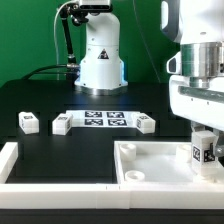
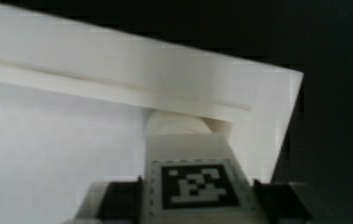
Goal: Assemble square table
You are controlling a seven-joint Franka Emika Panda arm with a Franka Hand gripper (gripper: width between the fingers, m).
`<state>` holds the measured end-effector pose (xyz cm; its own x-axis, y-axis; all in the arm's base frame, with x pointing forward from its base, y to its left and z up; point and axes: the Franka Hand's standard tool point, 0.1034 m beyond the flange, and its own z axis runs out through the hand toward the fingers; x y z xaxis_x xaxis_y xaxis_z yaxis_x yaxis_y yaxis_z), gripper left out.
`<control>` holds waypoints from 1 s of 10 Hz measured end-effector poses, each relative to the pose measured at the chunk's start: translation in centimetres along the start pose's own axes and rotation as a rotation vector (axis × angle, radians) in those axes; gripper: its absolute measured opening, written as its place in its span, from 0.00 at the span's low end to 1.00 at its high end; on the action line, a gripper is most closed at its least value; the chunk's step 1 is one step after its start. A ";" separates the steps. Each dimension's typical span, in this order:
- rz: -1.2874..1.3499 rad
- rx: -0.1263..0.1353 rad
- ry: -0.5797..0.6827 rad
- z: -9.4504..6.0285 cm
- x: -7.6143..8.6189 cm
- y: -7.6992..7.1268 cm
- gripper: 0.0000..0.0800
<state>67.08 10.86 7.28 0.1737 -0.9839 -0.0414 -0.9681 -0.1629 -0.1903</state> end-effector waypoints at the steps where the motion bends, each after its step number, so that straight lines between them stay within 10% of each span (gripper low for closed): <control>1: -0.009 -0.001 0.000 0.1 -0.1 0.0 0.46; 4: -0.445 -0.059 -0.018 0.3 0.4 0.1 0.78; 8: -0.817 -0.072 -0.043 0.4 1.0 0.4 0.81; 10: -1.110 -0.132 -0.056 -0.1 0.9 0.4 0.81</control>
Offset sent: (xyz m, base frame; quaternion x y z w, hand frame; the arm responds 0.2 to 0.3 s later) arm 0.0130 0.0051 -0.0012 -0.0160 -0.1077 -0.3171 0.9421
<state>66.84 9.92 7.24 0.9579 -0.2840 0.0417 -0.2822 -0.9583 -0.0437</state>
